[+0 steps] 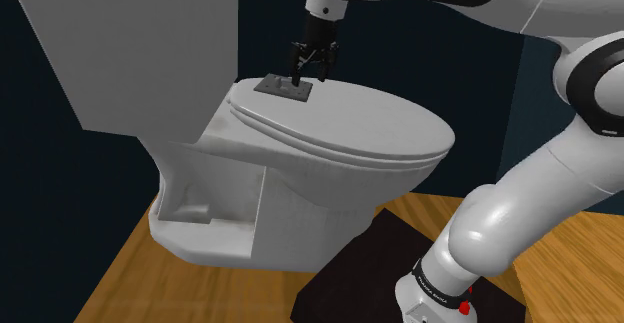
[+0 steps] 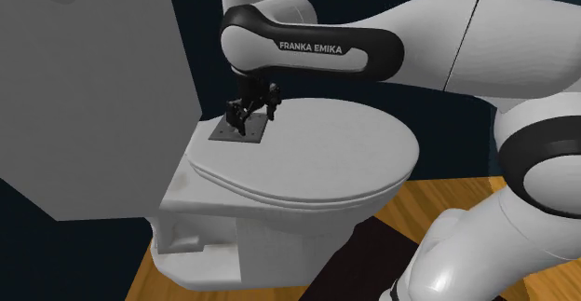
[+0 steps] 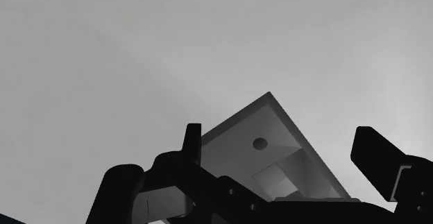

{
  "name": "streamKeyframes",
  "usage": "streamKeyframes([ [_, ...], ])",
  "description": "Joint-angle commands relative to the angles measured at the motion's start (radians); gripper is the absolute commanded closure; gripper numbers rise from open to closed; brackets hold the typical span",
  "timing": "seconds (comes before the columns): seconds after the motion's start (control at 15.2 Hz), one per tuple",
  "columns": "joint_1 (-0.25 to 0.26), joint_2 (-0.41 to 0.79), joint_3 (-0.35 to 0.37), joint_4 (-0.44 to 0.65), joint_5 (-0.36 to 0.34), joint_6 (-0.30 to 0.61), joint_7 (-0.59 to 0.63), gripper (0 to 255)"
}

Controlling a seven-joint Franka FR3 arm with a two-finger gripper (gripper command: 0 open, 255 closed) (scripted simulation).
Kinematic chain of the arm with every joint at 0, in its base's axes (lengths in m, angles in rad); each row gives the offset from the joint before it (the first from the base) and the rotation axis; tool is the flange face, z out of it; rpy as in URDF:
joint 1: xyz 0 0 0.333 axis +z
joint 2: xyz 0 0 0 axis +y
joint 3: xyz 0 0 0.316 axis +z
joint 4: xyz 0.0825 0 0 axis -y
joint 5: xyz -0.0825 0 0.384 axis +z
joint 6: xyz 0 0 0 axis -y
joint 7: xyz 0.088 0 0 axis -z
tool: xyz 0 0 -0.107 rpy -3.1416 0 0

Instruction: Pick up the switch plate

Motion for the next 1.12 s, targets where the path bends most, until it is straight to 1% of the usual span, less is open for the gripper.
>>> streamKeyframes([
  [0.0,0.001,0.077,0.013,0.086,-0.016,-0.004,0.024,0],
  [0.33,0.018,0.29,0.04,0.365,-0.073,-0.063,0.081,0],
  [0.4,0.019,0.292,0.039,0.368,-0.073,-0.064,0.081,0],
  [0.86,0.016,0.264,0.037,0.229,-0.069,0.047,0.086,0],
  [0.99,0.016,0.264,0.037,0.229,-0.069,0.047,0.086,0],
  [1.06,0.015,0.263,0.036,0.229,-0.068,0.047,0.085,255],
])
